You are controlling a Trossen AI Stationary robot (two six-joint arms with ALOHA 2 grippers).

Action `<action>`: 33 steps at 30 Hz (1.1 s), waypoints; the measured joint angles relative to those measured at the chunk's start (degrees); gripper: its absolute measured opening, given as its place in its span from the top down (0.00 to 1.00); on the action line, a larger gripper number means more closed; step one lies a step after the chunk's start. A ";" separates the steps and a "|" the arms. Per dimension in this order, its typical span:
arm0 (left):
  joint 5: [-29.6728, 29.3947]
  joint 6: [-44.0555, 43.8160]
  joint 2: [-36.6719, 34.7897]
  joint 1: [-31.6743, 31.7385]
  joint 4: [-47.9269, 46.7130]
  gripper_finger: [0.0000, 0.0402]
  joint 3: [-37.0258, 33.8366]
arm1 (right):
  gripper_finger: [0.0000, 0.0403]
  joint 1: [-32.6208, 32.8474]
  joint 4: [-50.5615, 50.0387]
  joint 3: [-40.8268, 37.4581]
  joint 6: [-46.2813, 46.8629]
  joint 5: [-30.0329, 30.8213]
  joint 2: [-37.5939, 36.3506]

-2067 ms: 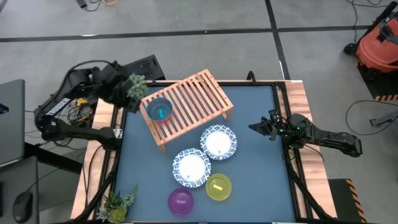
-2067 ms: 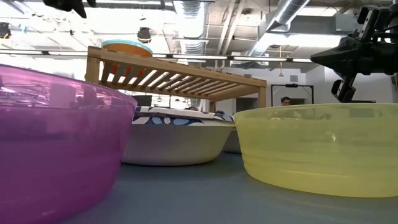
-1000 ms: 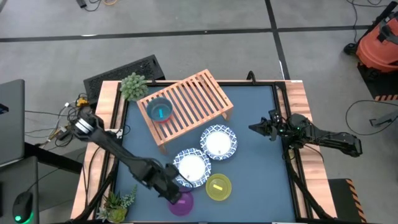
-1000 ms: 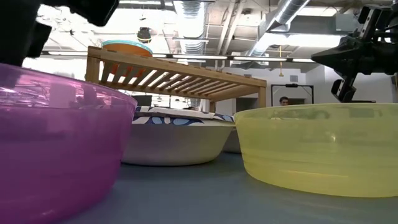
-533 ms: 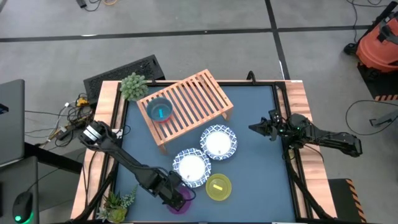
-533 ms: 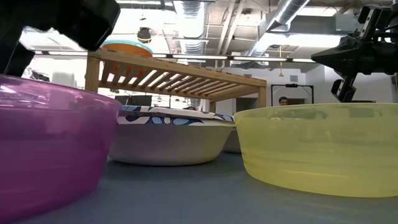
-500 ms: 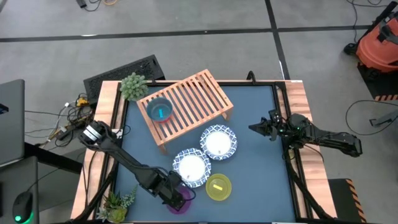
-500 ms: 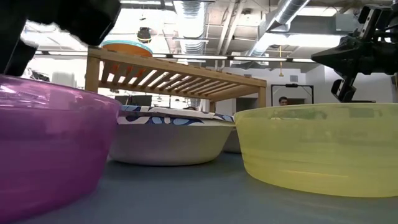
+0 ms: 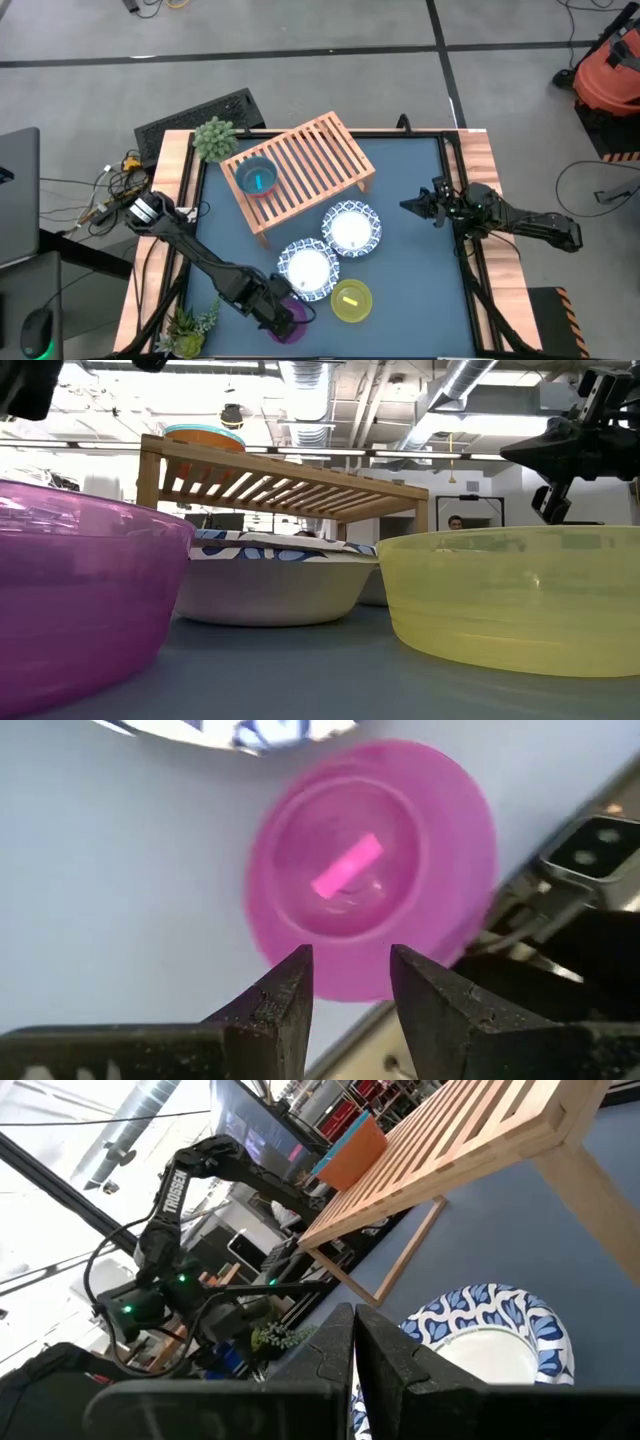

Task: Place and stack bowls onto a shelf
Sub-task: Stack the purple bowl into the blue bowl on the shelf

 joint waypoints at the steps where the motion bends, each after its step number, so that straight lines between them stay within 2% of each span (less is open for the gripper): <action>1: -0.65 0.03 0.00 -0.07 -1.12 0.71 0.13 | 0.90 0.00 0.00 0.00 -0.01 0.00 0.00; 8: -6.40 1.83 0.25 -0.50 -5.06 0.70 0.13 | 0.90 0.00 0.01 0.02 0.01 0.00 0.00; 15: -5.37 3.48 0.63 -0.48 -3.61 0.59 -3.48 | 0.90 0.00 0.01 0.02 0.03 0.00 0.00; 19: -2.80 3.61 0.59 -0.48 2.14 0.53 -6.35 | 0.90 0.00 0.01 0.02 0.03 0.00 0.00; 23: -2.69 3.02 0.62 -0.48 4.11 0.51 -7.83 | 0.90 0.02 0.01 0.01 0.03 0.00 0.00; 28: -2.76 1.03 0.61 -0.46 1.82 0.60 -8.54 | 0.90 0.00 0.01 0.00 -0.02 0.02 -0.02; 33: -3.44 0.80 0.61 -0.46 3.50 0.82 -8.52 | 0.90 0.00 0.02 0.02 -0.32 0.04 0.00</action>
